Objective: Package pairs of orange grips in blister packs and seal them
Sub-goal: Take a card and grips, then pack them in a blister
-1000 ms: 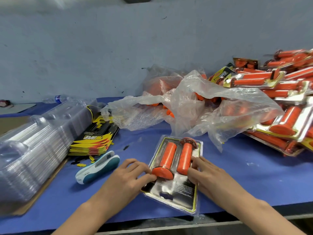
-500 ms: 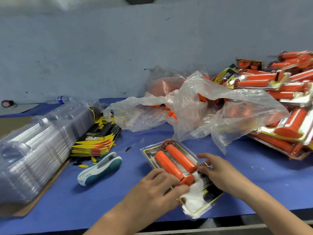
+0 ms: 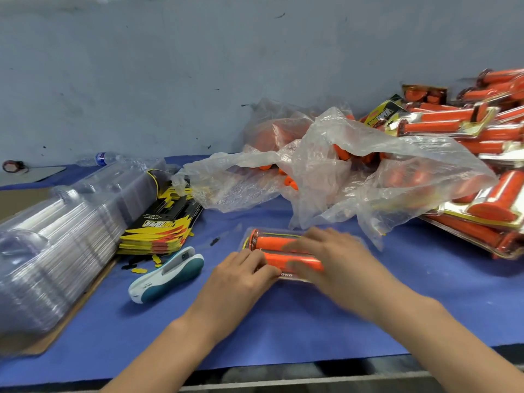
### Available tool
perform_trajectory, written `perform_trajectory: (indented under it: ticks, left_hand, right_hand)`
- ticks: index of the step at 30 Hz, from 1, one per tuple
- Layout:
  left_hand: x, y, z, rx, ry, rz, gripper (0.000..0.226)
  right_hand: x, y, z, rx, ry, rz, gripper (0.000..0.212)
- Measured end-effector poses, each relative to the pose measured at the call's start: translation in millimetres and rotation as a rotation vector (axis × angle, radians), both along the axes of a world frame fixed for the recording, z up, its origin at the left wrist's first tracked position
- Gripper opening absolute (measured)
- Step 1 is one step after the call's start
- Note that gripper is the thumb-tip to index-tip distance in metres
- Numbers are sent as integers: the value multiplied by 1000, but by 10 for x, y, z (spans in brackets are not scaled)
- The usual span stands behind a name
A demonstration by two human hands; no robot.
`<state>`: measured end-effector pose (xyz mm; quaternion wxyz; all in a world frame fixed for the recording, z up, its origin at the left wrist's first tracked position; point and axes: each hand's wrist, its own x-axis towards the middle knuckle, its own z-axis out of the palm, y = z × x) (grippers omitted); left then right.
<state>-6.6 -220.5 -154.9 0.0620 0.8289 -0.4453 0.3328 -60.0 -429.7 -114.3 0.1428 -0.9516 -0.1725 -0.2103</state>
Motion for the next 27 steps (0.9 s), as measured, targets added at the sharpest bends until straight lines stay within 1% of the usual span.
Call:
perform_trajectory:
  ticks: [1,2,4,7,9,11,13,15,17,19,21,24,27]
  left_hand:
    - [-33,-35,0,-24,16,-1,16]
    - [-61,-57,-7,-41,48,-1,20]
    - [-113,-74,-24,-69,128,-3,15]
    - [-147,-66,-30,-114,234,-3,13]
    - [-143,-55,-31,-93,201,5,19]
    - [-136,-45,-49,-39,119,12,26]
    - [-120,-37,-80,0,57,12,27]
    - [-96,-42,-96,18,19,7,27]
    - [-71,-46,-95,37,3,3,24]
    - [-59,-52,-94,65,-19,10,16]
    - [-59,-52,-89,87,-36,25,12]
    - [-67,-33,-61,72,-38,59,15]
    - [-83,-1,-67,81,-30,70,16]
  right_hand:
    - [-52,102,-84,-100,-44,21,32]
    - [-92,174,-169,-191,-71,18,34]
    - [-115,208,-289,-293,-105,-38,34]
    - [-97,138,-350,-379,-135,-98,31]
    - [-104,113,-392,-402,-189,-81,28]
    - [-135,121,-426,-414,-243,-52,23]
    - [-159,114,-451,-430,-293,-47,17]
    - [-162,92,-468,-419,-344,-52,26]
    - [-152,58,-482,-416,-370,-43,34]
    - [-134,28,-488,-421,-395,-32,34]
    - [-117,20,-506,-423,-414,-15,30]
    - [-103,14,-528,-396,-412,-2,24]
    - [-97,-35,-535,-429,-390,-16,17]
